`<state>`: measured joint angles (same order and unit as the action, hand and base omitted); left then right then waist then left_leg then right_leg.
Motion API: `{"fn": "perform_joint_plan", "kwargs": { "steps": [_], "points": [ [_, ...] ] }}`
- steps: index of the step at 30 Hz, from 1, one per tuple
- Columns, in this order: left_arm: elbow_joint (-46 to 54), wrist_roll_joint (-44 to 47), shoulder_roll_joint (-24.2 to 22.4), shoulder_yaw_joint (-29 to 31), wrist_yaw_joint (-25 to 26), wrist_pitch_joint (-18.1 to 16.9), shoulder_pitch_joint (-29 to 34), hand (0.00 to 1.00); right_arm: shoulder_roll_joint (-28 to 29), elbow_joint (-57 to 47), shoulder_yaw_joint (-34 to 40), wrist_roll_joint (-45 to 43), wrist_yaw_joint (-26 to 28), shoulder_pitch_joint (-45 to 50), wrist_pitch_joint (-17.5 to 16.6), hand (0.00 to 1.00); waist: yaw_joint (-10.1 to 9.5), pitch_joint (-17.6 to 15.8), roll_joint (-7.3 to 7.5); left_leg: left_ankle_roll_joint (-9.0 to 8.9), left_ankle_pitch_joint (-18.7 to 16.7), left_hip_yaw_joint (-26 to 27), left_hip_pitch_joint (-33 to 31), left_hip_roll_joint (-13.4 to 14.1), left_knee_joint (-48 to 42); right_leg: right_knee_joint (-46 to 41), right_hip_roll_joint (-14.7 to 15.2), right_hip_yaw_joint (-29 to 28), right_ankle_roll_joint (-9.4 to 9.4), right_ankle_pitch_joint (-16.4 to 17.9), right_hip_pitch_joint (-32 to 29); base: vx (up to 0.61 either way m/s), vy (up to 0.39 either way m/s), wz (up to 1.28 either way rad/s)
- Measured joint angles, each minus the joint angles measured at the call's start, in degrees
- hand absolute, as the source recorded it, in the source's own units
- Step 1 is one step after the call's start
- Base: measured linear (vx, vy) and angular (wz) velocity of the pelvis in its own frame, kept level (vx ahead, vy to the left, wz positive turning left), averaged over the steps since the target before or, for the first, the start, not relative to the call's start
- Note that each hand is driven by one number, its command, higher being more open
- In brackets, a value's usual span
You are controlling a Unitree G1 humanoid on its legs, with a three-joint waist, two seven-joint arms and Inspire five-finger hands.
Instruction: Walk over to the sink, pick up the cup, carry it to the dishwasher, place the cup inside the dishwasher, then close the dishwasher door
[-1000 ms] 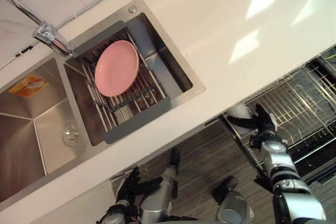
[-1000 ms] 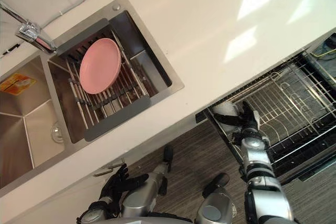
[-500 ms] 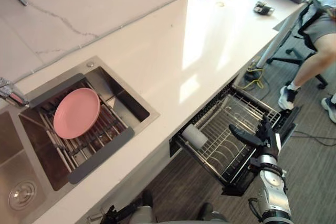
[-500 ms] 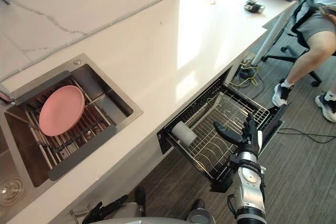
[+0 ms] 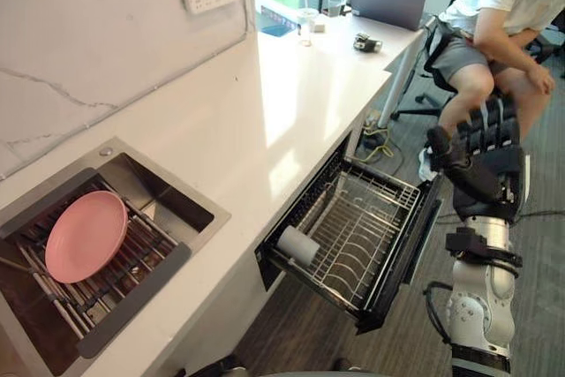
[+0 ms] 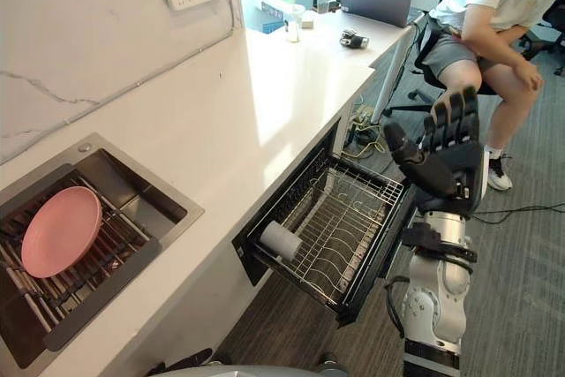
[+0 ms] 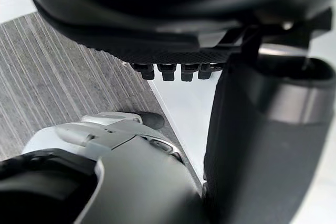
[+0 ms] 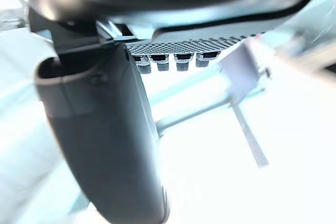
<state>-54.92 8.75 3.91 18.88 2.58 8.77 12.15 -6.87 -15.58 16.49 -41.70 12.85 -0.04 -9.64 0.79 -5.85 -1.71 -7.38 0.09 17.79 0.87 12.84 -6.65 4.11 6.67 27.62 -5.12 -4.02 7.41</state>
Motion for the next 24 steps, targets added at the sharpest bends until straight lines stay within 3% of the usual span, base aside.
{"fn": "perform_joint_plan", "kwargs": {
  "steps": [2, 4, 5, 10, 15, 18, 20, 21, 22, 23, 24],
  "points": [
    [0.2, 0.3, 0.0, -0.1, -0.1, 0.8, -0.2, 1.00, 0.0, -1.0, -1.9, -1.7, 2.5, 0.0, 0.8, 1.00, 0.13, 0.1, -0.25, 1.49, -1.6, 1.7, -1.3, 0.6, -2.8, -0.1, 0.3, 1.6, 0.19, 0.1, 0.9, -0.03, 0.048, 0.40],
    [0.2, 0.2, 0.2, -0.3, -0.5, 1.8, -0.3, 1.00, -0.2, -1.1, -4.5, -2.5, 3.3, 0.0, 2.5, 1.00, 0.38, 0.8, -0.37, 2.16, -1.9, 11.2, -1.1, 2.6, -3.8, -0.2, 1.8, 5.3, -0.56, 0.3, 1.6, 0.02, 0.093, 0.83],
    [0.1, 0.3, 0.0, -0.3, -0.6, 2.2, -0.3, 1.00, -0.6, -1.0, -5.6, -3.3, 3.2, -0.1, 3.0, 1.00, 0.37, 0.9, -0.71, 2.52, -1.0, 13.0, -0.9, 2.4, -3.2, -0.3, 2.8, 6.8, -1.17, 0.3, 1.7, 0.04, 0.116, 0.81],
    [0.2, 0.8, 0.0, -3.3, -5.8, 3.5, -1.2, 1.00, 1.6, 1.8, -17.4, -3.7, 2.1, -0.9, 4.5, 1.00, -0.92, 1.0, -0.70, 3.31, 7.4, 12.2, 4.3, -4.9, 12.1, -0.9, 6.1, 9.1, -3.15, -0.3, 2.5, 0.08, 0.133, 0.30],
    [0.2, 3.2, 0.9, -4.5, -7.9, 3.7, -1.9, 1.00, 3.5, 2.7, -19.1, -3.6, -1.8, -2.0, 4.0, 1.00, -1.22, 1.2, -0.04, 3.91, 6.9, 8.6, 4.2, -5.8, 12.1, -5.8, 8.1, 11.4, -3.53, 0.8, 2.7, 0.09, 0.064, 0.39],
    [0.1, 3.7, 1.6, -6.1, -10.3, 4.5, -3.0, 1.00, 3.3, 3.5, -19.0, -3.4, -3.2, -1.9, 3.3, 1.00, -1.13, 1.0, 0.15, 4.78, 5.9, 5.6, 3.4, -6.0, 12.1, -17.4, 11.6, 12.7, -2.62, 2.8, -0.6, 0.06, 0.063, 0.48],
    [0.1, 3.7, 2.2, -7.7, -11.1, 5.2, -3.7, 1.00, 3.2, 4.0, -18.9, -3.1, -4.4, -1.9, 3.2, 1.00, -1.28, 0.6, 0.68, 5.04, 5.7, 3.8, 3.8, -5.8, 12.1, -30.1, 15.4, 10.8, 1.07, 2.9, -4.6, 0.08, 0.054, 0.42],
    [0.3, 3.7, 3.0, -9.0, -11.5, 5.5, -3.9, 1.00, 3.2, 4.0, -19.0, -3.1, -4.7, -1.9, 3.1, 1.00, -1.28, 0.3, 1.20, 4.99, 5.6, 2.5, 4.3, -5.8, 12.1, -36.9, 16.7, 6.6, 6.80, 1.6, -7.3, 0.08, 0.041, 0.57],
    [0.6, 3.6, 4.0, -10.7, -11.5, 5.8, -4.0, 1.00, 3.2, 3.9, -18.9, -3.2, -4.9, -1.9, 2.9, 1.00, -1.09, 0.3, 1.98, 5.00, 5.6, 0.8, 4.5, -5.7, 12.0, -40.9, 16.0, 0.3, 8.67, -0.8, -9.8, 0.07, 0.027, 0.63],
    [0.6, 3.6, 4.2, -11.4, -11.6, 5.8, -4.0, 1.00, 3.2, 3.9, -18.9, -3.2, -5.1, -1.9, 2.7, 1.00, -0.88, 0.4, 1.68, 5.03, 5.6, -0.4, 4.5, -5.4, 12.0, -42.3, 15.2, -3.0, 8.35, -1.7, -10.9, 0.11, -0.053, 0.91],
    [0.4, 3.4, 4.3, -11.4, -10.8, 5.0, -4.2, 1.00, 3.0, 3.5, -18.5, -3.4, -5.1, -1.3, 2.6, 1.00, -0.05, 0.5, 1.30, 4.99, 5.5, -4.4, 3.5, -4.2, 11.9, -41.2, 10.5, -10.3, 3.67, 6.5, -11.3, 0.10, -0.093, 0.84]
  ]
}}
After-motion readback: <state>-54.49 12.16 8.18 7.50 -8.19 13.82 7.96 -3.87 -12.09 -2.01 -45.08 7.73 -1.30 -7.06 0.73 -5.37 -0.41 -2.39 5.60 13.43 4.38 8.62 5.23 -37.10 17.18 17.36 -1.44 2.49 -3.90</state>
